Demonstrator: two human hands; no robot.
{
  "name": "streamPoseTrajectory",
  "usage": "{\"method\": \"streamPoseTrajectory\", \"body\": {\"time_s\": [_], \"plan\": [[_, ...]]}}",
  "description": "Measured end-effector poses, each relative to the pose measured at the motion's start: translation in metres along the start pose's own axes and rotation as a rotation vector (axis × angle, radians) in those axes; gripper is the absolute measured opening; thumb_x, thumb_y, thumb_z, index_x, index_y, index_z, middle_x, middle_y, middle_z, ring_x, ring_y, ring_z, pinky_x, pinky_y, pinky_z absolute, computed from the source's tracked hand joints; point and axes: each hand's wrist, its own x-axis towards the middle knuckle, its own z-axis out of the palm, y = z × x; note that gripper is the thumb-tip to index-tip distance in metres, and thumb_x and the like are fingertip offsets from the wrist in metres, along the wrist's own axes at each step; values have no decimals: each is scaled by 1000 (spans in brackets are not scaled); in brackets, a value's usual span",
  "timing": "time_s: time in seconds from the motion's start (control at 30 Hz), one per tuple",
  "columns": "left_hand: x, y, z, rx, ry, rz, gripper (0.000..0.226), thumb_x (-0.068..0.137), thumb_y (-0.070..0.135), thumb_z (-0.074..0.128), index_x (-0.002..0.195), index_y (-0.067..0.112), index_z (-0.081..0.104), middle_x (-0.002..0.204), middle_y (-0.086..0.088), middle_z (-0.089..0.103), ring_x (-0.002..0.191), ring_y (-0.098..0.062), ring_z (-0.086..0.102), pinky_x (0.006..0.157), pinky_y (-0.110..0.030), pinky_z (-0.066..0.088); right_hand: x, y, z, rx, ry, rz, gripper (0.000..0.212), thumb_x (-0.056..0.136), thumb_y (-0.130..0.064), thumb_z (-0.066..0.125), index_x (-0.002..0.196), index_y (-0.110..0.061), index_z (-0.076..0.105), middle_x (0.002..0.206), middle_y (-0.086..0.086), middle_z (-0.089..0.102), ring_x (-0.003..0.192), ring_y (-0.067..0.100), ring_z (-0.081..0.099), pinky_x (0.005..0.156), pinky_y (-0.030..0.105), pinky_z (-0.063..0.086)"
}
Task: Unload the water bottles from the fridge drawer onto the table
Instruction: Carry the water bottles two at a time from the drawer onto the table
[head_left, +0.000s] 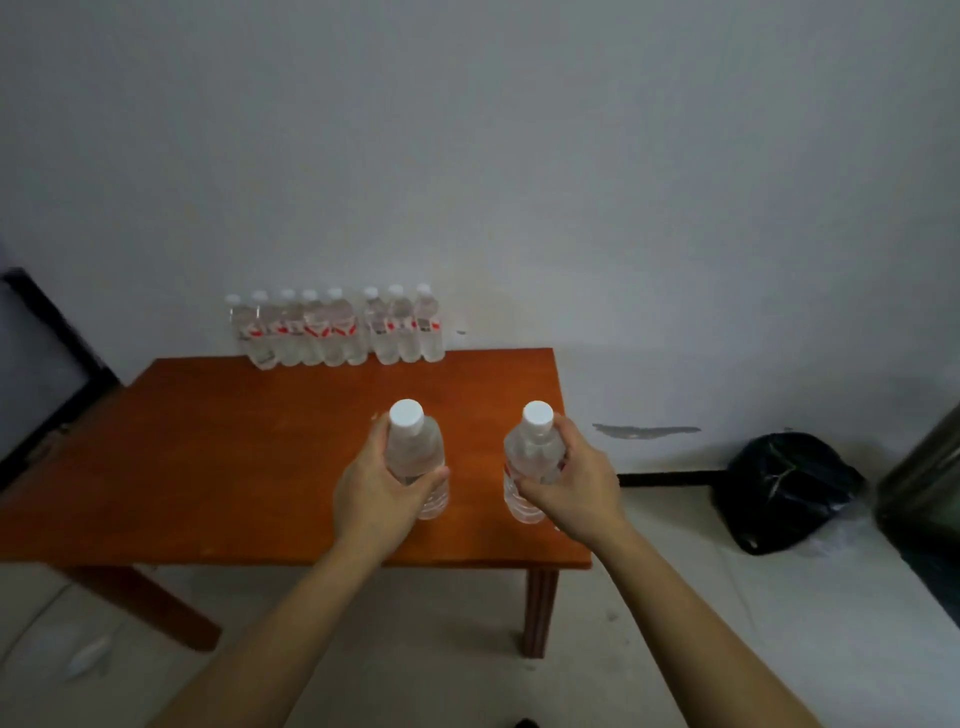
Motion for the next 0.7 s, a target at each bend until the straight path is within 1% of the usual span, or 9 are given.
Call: {"method": "streamPoseTrajectory", "body": {"time_s": [0.1,0.17,0.3,0.37,0.47,0.53,0.6,0.63,0.7], "plan": [[58,-6,-3,28,6,-13,82,68,43,88,138,34,46,122,13,65,111,-14,64,91,-43,55,64,-6,24,10,-43,-22,79,70,-46,80,137,-44,37,116,-15,65,102,11,64,80,34,58],[96,-9,-4,11,27,-30,80,69,40,88,137,34,46,118,16,64,108,-12,63,89,-41,56,108,-12,37,30,-61,-46,77,71,-46,80,136,-43,38,116,-15,65,100,10,64,80,33,58],[150,-32,-6,-26,79,-70,75,67,34,90,130,33,49,111,18,64,101,-8,64,84,-41,58,176,-26,71,59,-104,-74,69,74,-45,80,132,-43,42,109,-21,61,95,6,61,78,34,58],[171,-46,-11,-12,82,-95,76,66,34,90,130,31,48,111,16,64,99,-9,64,83,-41,58,200,-33,90,61,-123,-84,66,74,-43,80,130,-43,44,111,-20,63,97,7,62,78,36,58],[207,-74,-19,19,88,-127,81,67,36,89,135,28,46,114,12,64,100,-14,65,83,-42,57,237,-40,122,48,-182,-107,70,72,-42,82,131,-41,45,116,-13,67,102,13,66,78,38,59],[229,-98,-23,23,87,-160,85,67,38,89,138,27,44,119,10,63,104,-16,64,86,-43,56,258,-43,144,44,-231,-106,77,72,-44,82,137,-38,43,120,-11,67,104,13,65,81,37,58],[253,-122,-28,25,80,-190,88,67,36,90,140,27,43,123,8,62,107,-17,63,89,-45,55,278,-47,168,50,-269,-90,81,72,-41,84,141,-33,44,123,-9,67,107,11,64,85,32,56],[267,-134,-32,26,69,-202,89,66,34,90,141,26,42,125,7,62,109,-18,62,91,-45,55,288,-50,182,50,-286,-86,79,71,-38,84,140,-30,46,122,-9,67,107,11,64,87,29,55],[300,-162,-41,26,48,-215,90,67,32,90,142,24,42,128,5,61,112,-19,61,93,-44,53,311,-57,212,47,-329,-77,75,71,-35,84,137,-28,50,118,-11,68,106,9,65,89,29,56]]}}
